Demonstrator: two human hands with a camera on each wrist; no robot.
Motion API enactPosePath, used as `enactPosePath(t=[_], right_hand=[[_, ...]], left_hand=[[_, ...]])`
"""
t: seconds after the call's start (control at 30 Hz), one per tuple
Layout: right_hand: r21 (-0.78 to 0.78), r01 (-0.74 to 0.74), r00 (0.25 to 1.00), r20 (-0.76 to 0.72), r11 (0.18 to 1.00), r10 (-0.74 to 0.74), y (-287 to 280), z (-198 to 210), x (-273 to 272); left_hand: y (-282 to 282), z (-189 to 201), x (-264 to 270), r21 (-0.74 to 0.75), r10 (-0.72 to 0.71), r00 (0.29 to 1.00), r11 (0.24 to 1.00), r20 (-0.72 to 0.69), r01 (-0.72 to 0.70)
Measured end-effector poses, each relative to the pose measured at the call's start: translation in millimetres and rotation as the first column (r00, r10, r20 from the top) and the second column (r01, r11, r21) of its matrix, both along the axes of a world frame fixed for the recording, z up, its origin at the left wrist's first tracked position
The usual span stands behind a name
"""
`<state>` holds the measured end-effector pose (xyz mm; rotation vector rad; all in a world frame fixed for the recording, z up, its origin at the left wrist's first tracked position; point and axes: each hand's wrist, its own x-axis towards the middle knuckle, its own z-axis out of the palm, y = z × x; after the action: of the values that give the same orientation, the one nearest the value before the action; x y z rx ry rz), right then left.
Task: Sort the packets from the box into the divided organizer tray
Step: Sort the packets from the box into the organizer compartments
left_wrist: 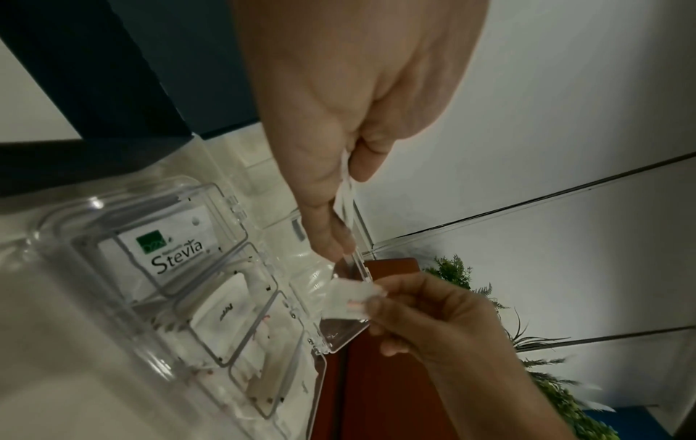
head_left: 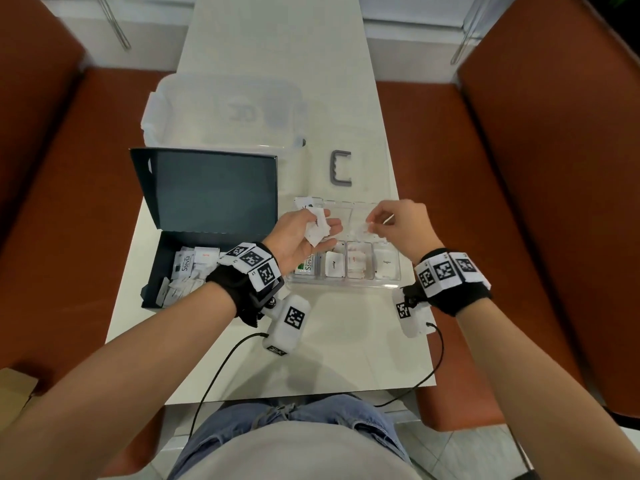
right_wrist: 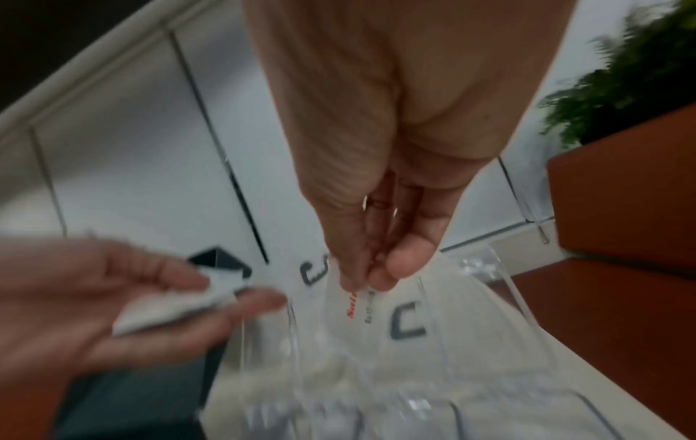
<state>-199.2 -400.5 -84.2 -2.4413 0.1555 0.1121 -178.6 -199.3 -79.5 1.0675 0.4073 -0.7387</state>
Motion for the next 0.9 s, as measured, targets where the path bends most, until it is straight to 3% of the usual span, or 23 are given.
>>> enactPosePath(t=[0.17, 0.37, 0.67, 0.9], right_hand=[[-0.304, -0.155, 0.981, -0.156, 0.940, 0.111, 12, -40, -1], [-0.463, -0.251, 0.966, -0.181, 0.850, 0.186, 22, -60, 1], [-0.536, -0.324, 0.946, -0.203, 0.779, 0.254, 27, -74, 3], [-0.513, -0.316, 0.948, -0.205, 0.798, 0.243, 23, -72, 5]], left_hand=[[2, 1, -4, 0.020, -0.011, 1.000, 1.000, -0.011, 0.011], [5, 0, -7, 0.035, -0.017, 1.000, 0.999, -0.010, 0.017], [13, 0, -9, 0.027, -0.017, 1.000, 0.999, -0.018, 0.018], [17, -3, -8, 0.010, -0.022, 0.999, 1.000, -0.030, 0.022]])
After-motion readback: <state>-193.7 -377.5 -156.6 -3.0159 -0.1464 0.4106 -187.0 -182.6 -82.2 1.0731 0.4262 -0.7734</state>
